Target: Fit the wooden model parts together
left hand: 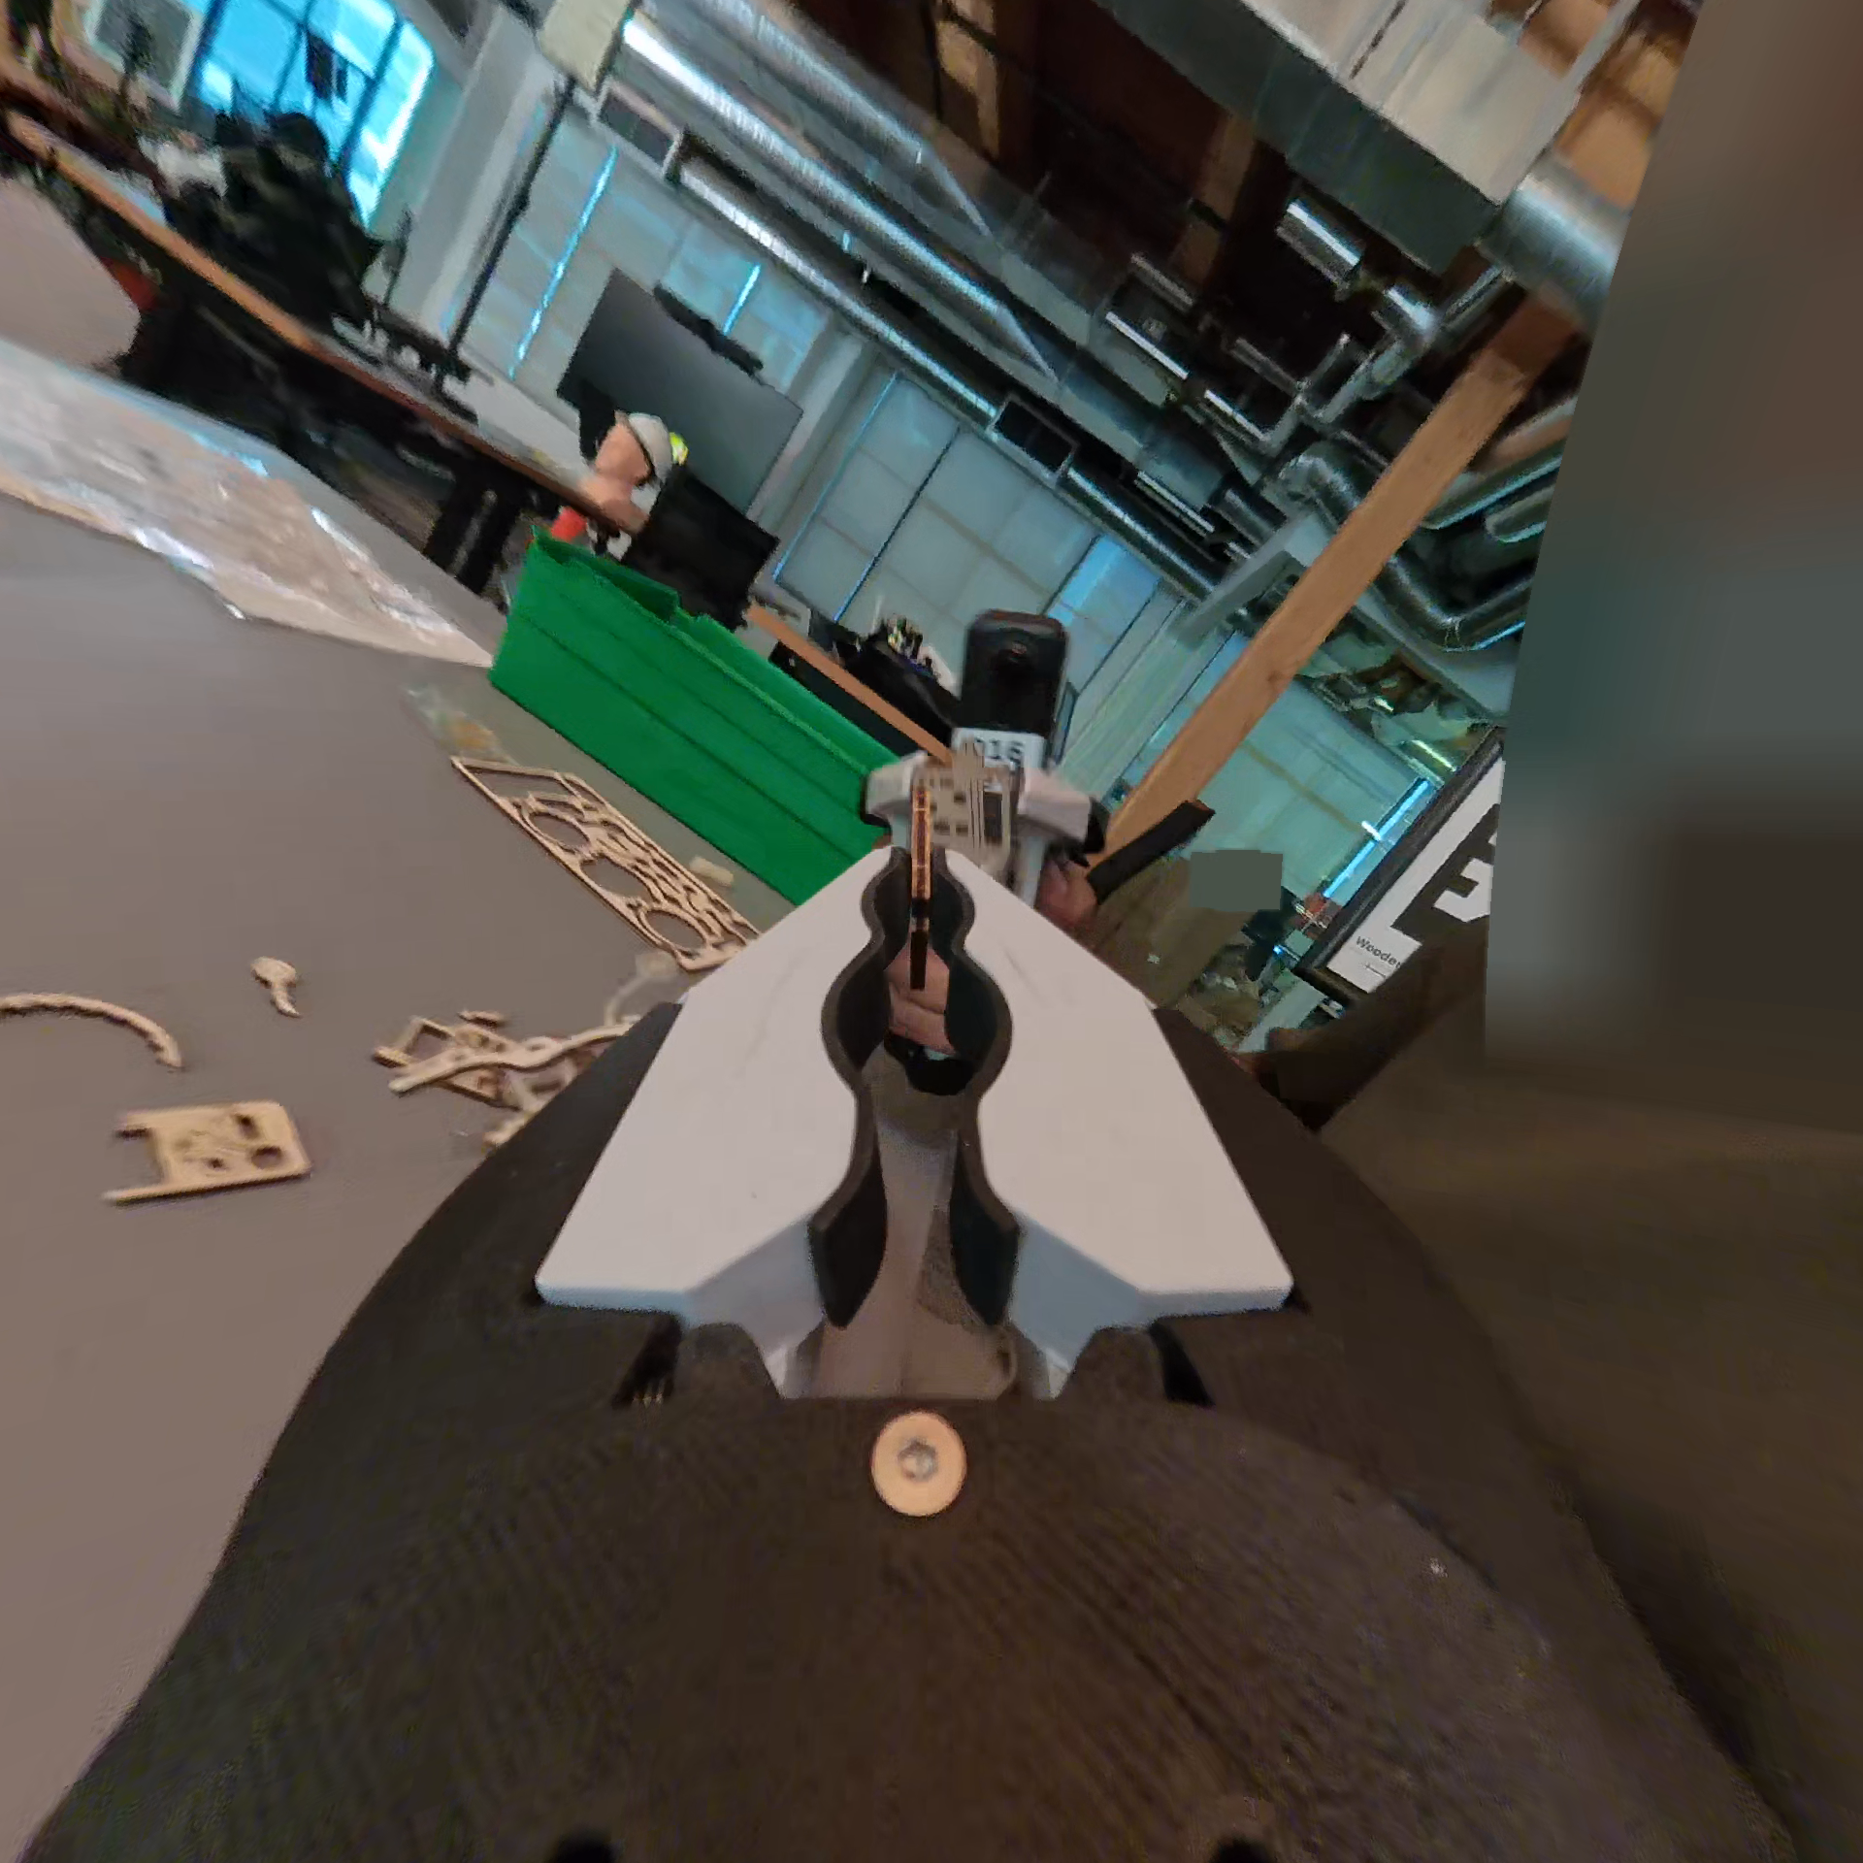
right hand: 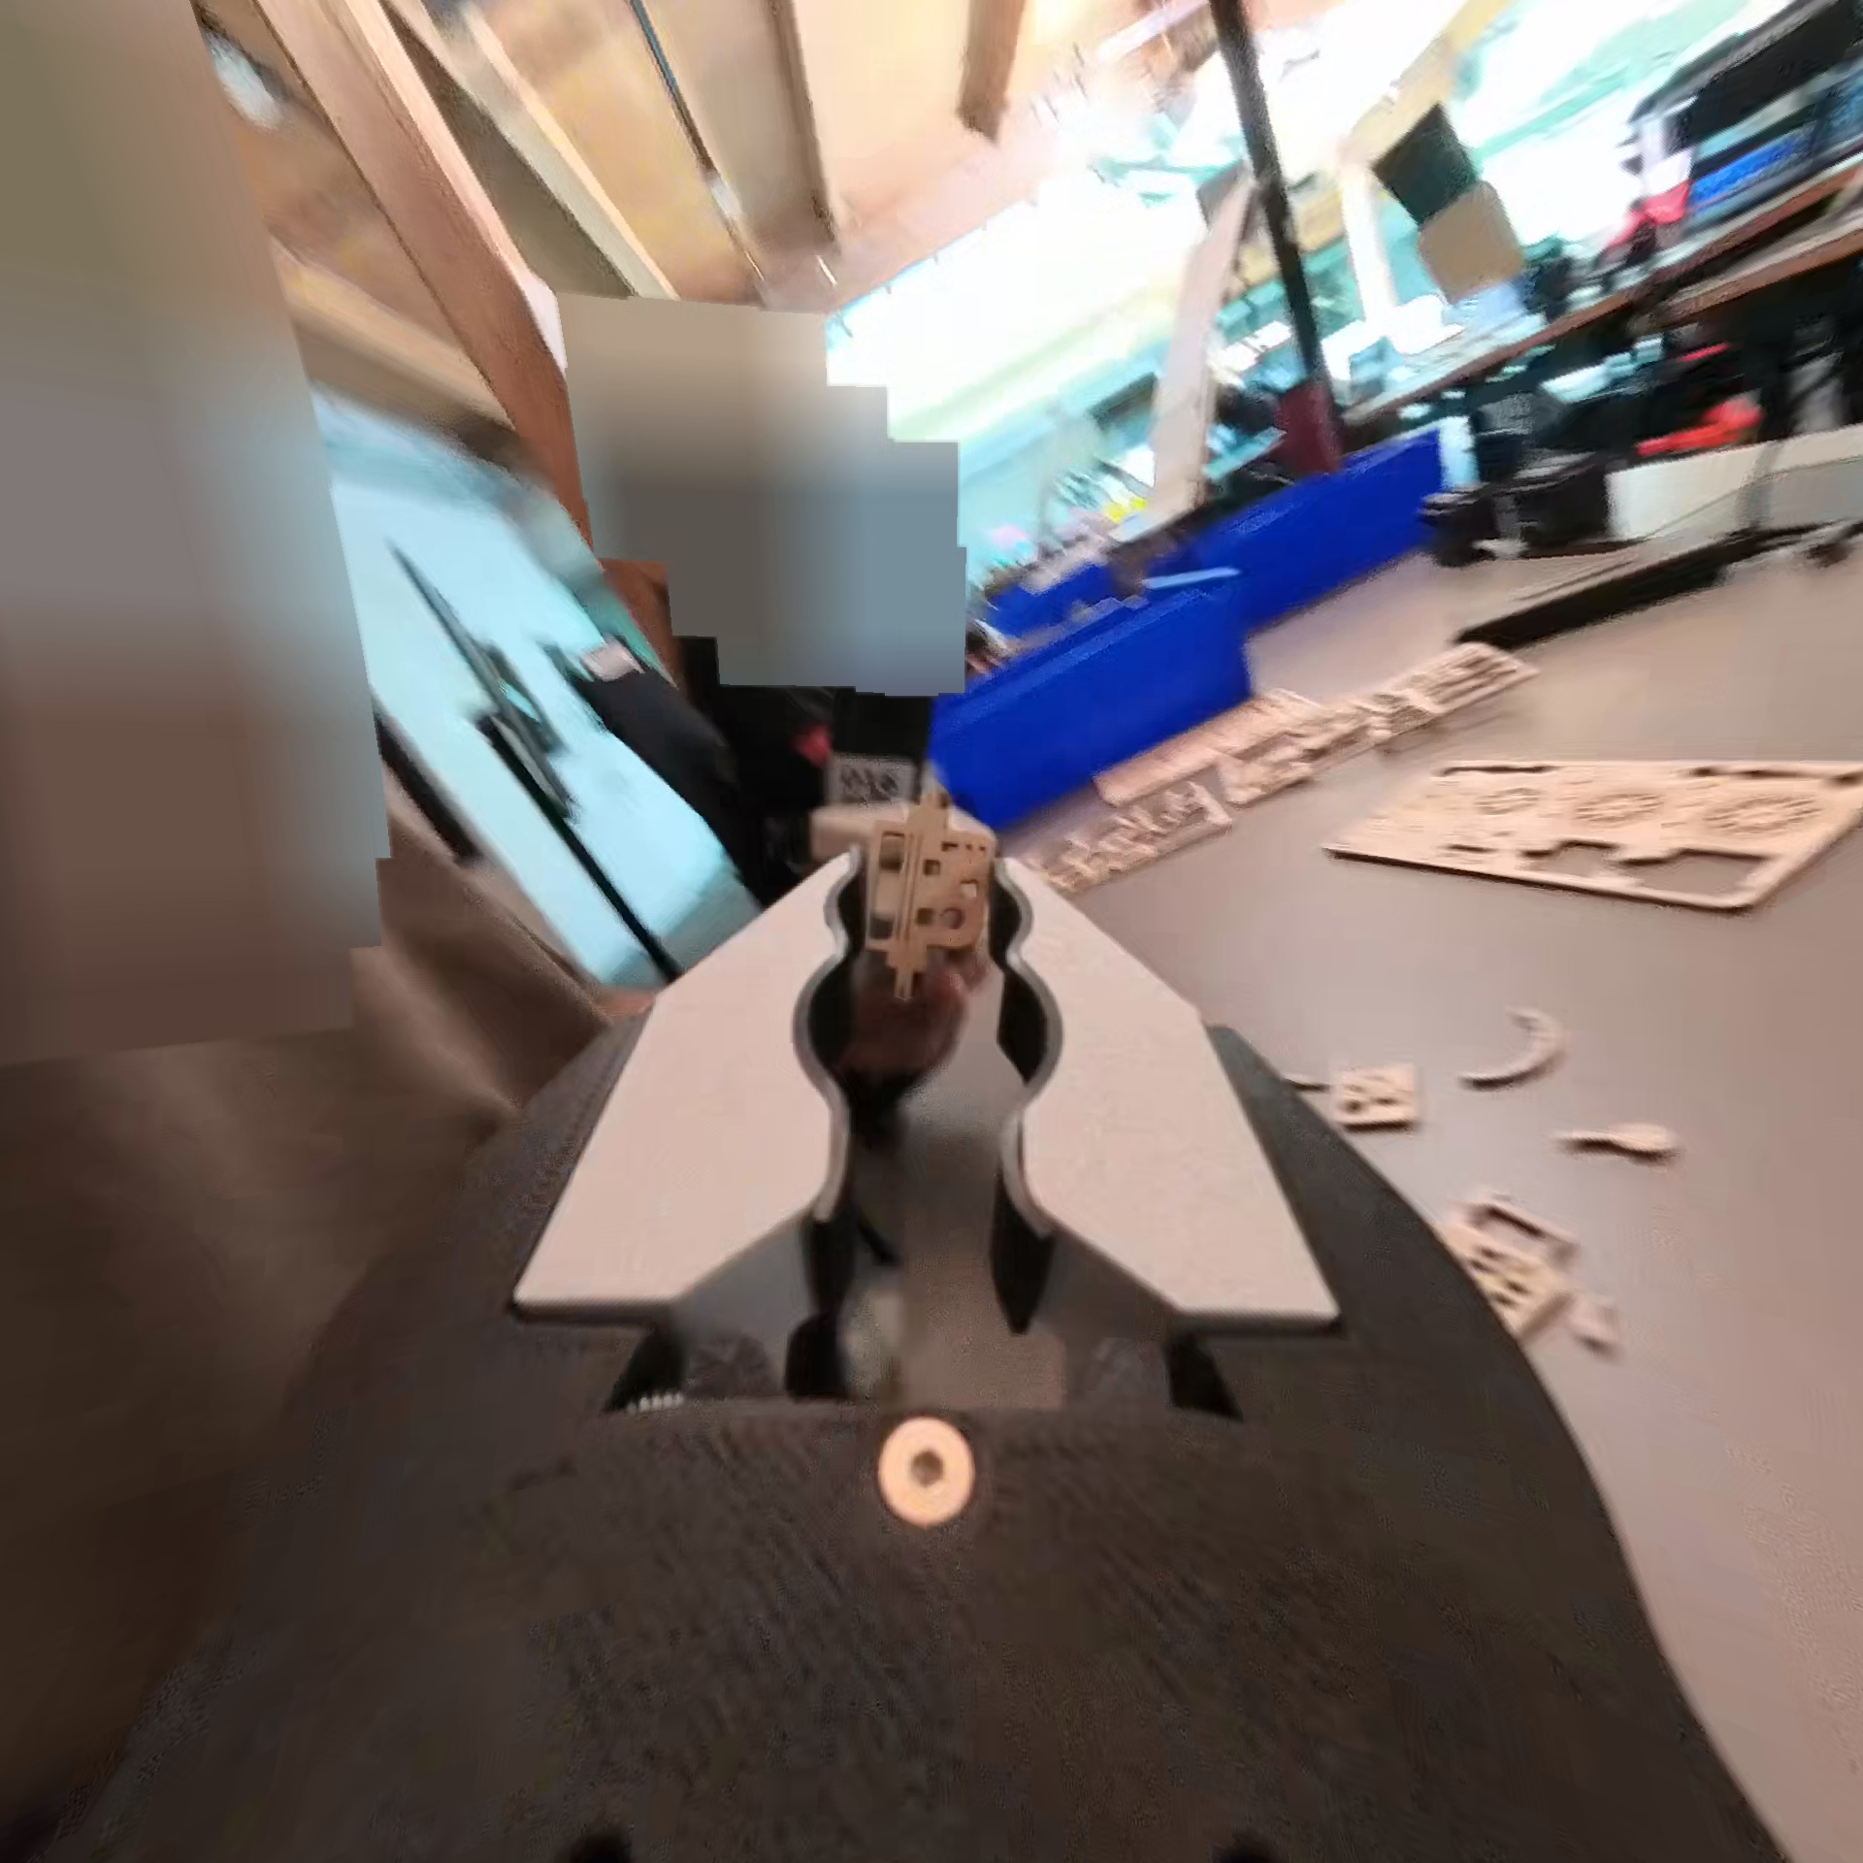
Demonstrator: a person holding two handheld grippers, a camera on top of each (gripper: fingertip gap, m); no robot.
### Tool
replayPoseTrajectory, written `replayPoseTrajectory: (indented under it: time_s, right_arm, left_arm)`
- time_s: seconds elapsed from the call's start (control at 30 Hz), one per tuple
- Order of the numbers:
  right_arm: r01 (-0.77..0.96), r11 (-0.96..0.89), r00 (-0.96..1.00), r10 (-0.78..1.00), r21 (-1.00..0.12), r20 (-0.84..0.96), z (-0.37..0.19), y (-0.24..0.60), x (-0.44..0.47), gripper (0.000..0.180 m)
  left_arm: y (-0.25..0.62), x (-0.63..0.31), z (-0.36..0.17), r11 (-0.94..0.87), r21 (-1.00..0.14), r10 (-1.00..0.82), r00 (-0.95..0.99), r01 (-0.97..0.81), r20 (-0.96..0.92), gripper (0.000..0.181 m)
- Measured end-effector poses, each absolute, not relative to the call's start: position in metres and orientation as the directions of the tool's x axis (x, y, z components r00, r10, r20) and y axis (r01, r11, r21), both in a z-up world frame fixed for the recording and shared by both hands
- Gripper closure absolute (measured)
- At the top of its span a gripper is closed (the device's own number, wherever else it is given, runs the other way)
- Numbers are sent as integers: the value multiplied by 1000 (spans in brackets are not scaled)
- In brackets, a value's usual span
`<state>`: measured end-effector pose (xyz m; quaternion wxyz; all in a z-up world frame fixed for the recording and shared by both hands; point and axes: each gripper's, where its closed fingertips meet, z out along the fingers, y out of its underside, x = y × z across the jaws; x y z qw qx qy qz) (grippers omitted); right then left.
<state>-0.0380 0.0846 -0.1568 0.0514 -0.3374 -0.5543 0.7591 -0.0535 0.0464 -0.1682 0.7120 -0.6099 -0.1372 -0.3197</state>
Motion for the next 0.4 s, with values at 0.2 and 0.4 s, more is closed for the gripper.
replayPoseTrajectory:
  time_s: [0.2,0.4]
  right_arm:
    - [505,-463,-684,300,-728,-665,-172,97,-26,156]
    - [704,-498,-552,66,-506,-832,-189,83,-26,156]
  left_arm:
    - [74,-12,-187,-113,-632,-291,582,767,759,179]
    - [75,-15,-197,-141,-585,-276,536,799,798,180]
